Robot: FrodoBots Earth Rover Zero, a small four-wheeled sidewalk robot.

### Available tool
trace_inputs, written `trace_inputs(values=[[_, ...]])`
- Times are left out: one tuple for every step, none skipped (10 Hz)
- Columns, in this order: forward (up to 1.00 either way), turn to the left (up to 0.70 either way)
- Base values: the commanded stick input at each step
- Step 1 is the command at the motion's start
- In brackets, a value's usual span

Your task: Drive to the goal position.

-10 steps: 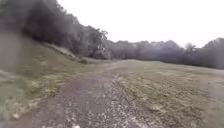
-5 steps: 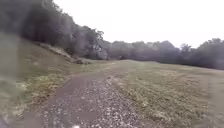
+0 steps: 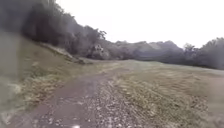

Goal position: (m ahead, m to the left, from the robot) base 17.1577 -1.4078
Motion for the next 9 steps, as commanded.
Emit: trace_inputs(values=[[0.45,0.27],[0.45,0.27],[0.45,0.27],[0.45,0.27],[0.45,0.00],[0.45,0.00],[0.45,0.00],[0.45,0.00],[0.45,0.00]])
